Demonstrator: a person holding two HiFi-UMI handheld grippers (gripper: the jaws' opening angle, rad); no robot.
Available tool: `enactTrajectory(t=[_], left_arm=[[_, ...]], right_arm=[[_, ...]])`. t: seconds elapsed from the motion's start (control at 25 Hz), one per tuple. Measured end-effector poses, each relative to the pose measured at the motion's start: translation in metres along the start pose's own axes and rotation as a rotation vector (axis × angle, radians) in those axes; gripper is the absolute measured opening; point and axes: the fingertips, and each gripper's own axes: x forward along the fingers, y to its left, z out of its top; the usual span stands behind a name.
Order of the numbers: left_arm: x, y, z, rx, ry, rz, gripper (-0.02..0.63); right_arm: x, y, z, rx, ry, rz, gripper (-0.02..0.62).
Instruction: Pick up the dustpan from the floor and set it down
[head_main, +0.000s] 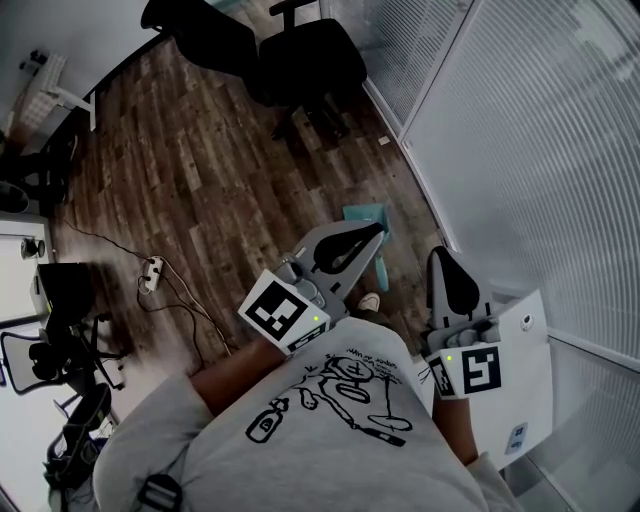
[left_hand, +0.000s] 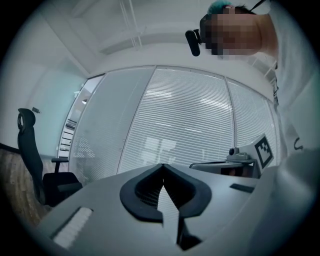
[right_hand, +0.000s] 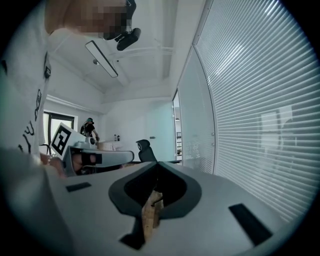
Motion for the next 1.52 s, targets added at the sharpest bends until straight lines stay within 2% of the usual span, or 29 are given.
enactTrajectory(t=[0.4,0.84,1.32,1.52], left_arm=[[0.030,-0.023,-0.009,0.005,0.023,-0.004,0.002],[0.026,-0.008,-0.019,0.006,0.041,0.019,0.002],[0.027,0.002,-0.037,-0.021,0.084,0.023,0.002],[0.030,0.006,-0.054,-0.037,0.107,0.037,0.002]], right_arm=[[-0.015,-0.036,-0.008,0.012,0.001,0.002,0.005],[-0.007,-0.025,-0.019,0.019,0.023,0.029,0.005],[0.003,-0.026,-0.081,0.057,0.190,0.060,0.006],[0.006,-0.031,-0.129,0.079,0.263,0.085,0.006]])
